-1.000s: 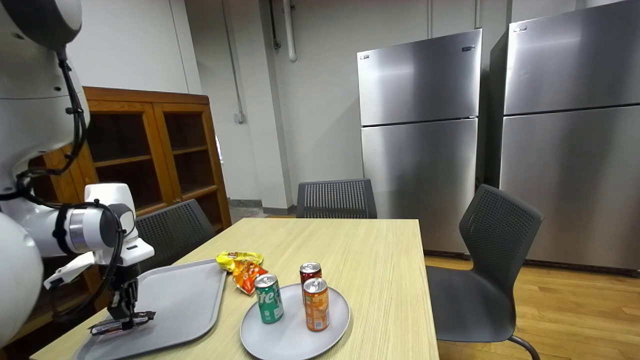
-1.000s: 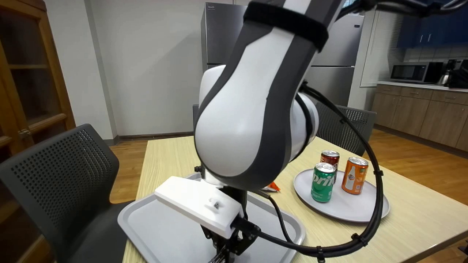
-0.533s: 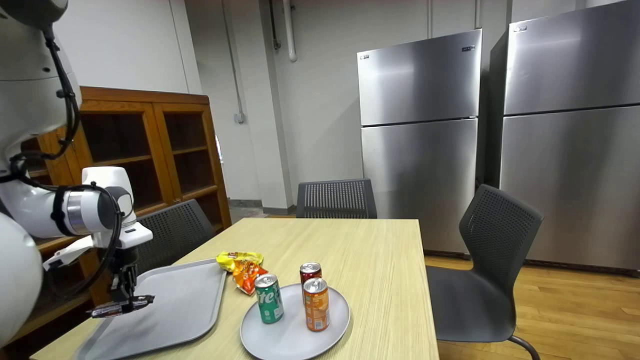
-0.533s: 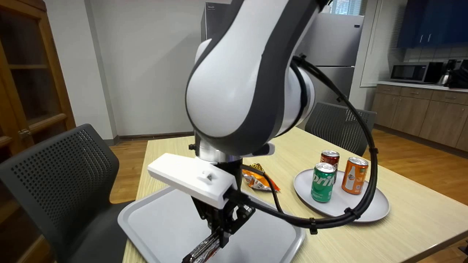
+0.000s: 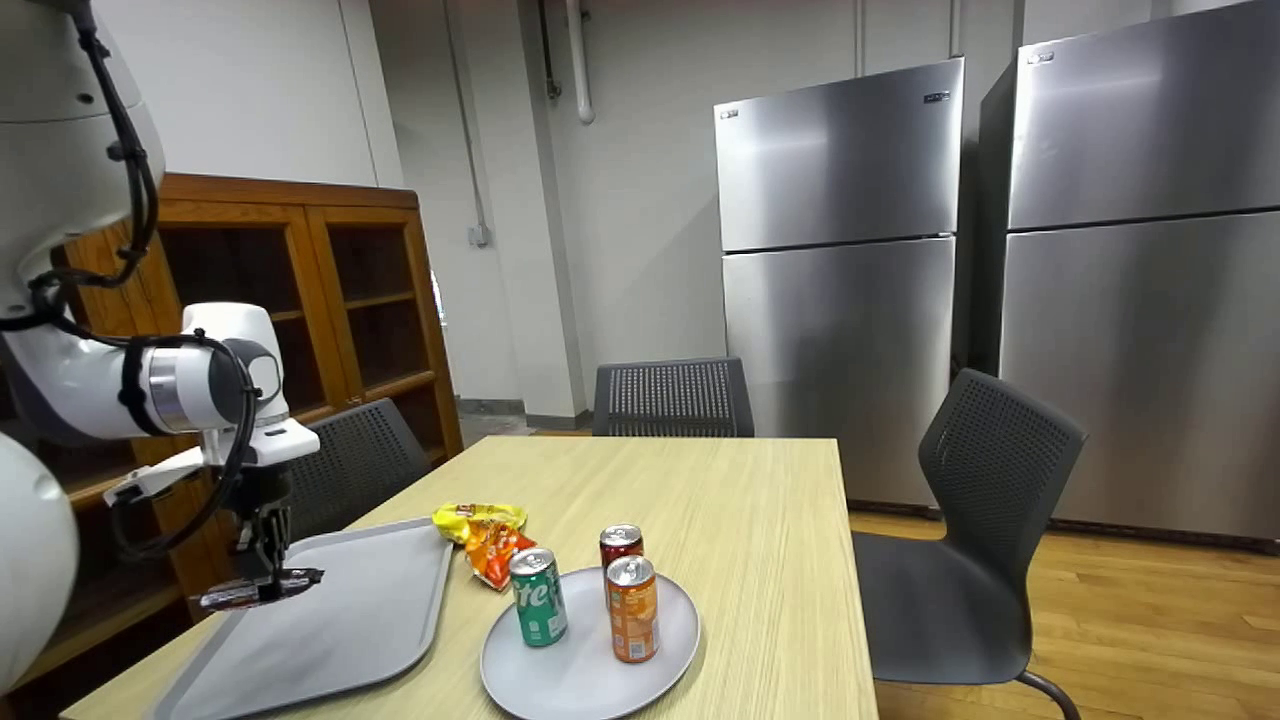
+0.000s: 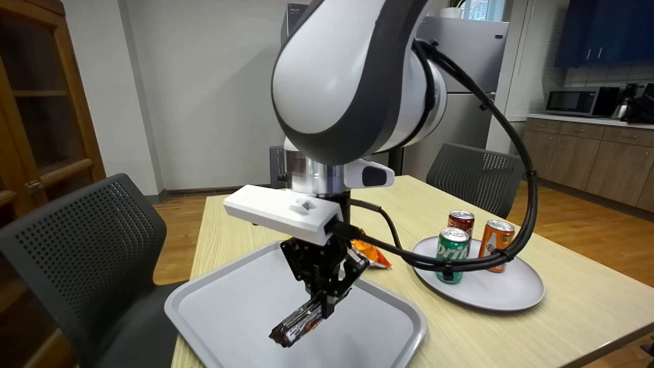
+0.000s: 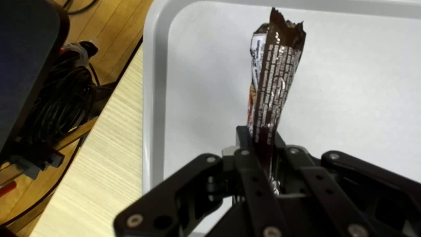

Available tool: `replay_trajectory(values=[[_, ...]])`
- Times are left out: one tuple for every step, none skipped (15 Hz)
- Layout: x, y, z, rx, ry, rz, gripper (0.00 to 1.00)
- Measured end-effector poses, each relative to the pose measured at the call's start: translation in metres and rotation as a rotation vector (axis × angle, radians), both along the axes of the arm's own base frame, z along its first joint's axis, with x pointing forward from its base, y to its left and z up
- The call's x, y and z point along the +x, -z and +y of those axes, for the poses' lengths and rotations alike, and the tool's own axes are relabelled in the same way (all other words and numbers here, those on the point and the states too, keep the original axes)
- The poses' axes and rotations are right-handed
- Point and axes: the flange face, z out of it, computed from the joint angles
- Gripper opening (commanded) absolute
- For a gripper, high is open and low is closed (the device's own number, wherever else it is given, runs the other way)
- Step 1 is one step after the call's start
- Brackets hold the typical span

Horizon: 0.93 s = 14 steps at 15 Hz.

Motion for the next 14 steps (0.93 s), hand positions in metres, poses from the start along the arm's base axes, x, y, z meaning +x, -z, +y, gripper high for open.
replay_trajectory(values=[[0.002, -0.002, -0.004, -0.005, 0.008, 0.005, 0.04], [0.005, -0.003, -0.009, -0.012, 0.016, 0.01, 0.04], [0.007, -0.005, -0.014, -0.019, 0.022, 0.015, 0.04], [0.01, -0.006, -0.02, -0.028, 0.027, 0.019, 0.04], [0.013, -0.007, -0.025, -0.036, 0.03, 0.019, 0.04], [0.016, -0.008, -0.031, -0.044, 0.035, 0.02, 0.04], [0.02, -0.009, -0.038, -0.053, 0.04, 0.021, 0.04], [0.023, -0.01, -0.044, -0.061, 0.046, 0.021, 0.04], [0.027, -0.01, -0.051, -0.07, 0.053, 0.019, 0.04], [0.031, -0.01, -0.06, -0.078, 0.061, 0.016, 0.04], [0.036, -0.01, -0.069, -0.085, 0.073, 0.013, 0.04], [0.042, -0.01, -0.079, -0.091, 0.086, 0.009, 0.04], [0.047, -0.01, -0.089, -0.098, 0.101, 0.005, 0.04], [0.053, -0.01, -0.099, -0.105, 0.116, 0.0, 0.04]])
